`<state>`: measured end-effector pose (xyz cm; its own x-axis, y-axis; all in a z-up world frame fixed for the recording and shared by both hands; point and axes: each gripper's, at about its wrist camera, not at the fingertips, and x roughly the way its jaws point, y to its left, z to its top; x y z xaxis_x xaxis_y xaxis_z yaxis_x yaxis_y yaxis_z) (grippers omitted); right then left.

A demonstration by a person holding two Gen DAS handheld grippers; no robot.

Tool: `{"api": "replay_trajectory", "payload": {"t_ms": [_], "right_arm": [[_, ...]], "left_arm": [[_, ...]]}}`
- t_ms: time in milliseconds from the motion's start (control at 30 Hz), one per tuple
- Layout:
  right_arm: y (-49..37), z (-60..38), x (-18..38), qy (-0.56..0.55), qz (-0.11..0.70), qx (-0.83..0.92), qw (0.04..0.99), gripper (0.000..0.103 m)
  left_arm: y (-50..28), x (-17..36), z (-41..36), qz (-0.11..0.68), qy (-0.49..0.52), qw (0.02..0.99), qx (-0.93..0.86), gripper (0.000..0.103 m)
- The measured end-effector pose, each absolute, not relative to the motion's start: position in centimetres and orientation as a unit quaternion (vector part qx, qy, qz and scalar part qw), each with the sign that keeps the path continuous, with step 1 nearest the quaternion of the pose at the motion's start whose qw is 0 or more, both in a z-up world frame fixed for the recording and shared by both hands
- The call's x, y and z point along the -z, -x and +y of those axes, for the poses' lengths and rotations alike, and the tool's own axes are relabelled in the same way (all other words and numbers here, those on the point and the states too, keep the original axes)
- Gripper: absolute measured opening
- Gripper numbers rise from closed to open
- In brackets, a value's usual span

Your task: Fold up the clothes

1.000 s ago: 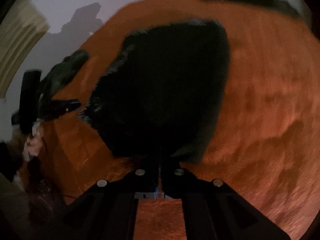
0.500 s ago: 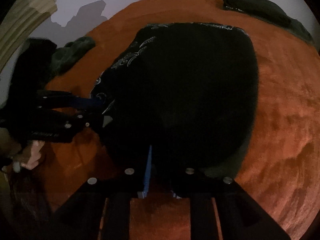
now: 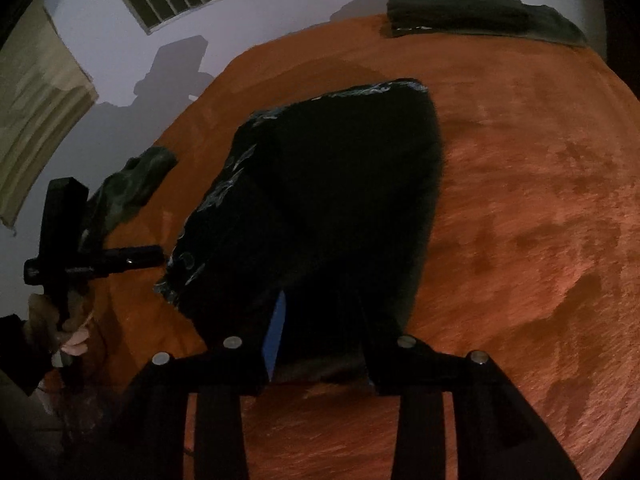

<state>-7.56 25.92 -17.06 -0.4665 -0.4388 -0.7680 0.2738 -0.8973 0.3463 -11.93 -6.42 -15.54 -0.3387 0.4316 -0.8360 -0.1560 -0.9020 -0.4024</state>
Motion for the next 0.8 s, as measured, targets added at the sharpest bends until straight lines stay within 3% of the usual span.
{"api": "replay_trajectory", "payload": {"t_ms": [300,433,467,533,600,700,800], "right_arm": [[9.7,24.3,16.5,-0.464,-0.075,0.856,0.214,0.036],[12.0,23.3,17.4,-0.467,-0.075,0.854,0.215,0.037],[12.6,23.0,17.6,-0.469,-0.075,0.854,0.215,0.037],[13.3,23.6,17.6,-0.468,-0.083,0.854,0.213,0.037],[13.8,24.5,17.2,-0.466,-0.095,0.854,0.211,0.032],[14.5,25.9,16.7,-0.462,-0.113,0.855,0.208,0.032],[16.4,26.5,14.7,-0.429,-0.096,0.874,0.208,0.040]], "left_arm": [[13.9,13.0,0.2,-0.071,0.511,0.246,-0.820,0.059],[17.2,14.6,4.0,-0.006,0.502,0.230,-0.834,0.060],[17.3,14.6,3.6,-0.007,0.502,0.224,-0.835,0.060],[17.6,14.7,2.6,-0.011,0.501,0.213,-0.839,0.070],[17.8,14.7,1.7,-0.014,0.500,0.201,-0.842,0.070],[18.3,14.7,0.3,-0.020,0.499,0.185,-0.847,0.070],[20.0,13.8,0.4,-0.021,0.489,0.186,-0.852,0.071]]}}
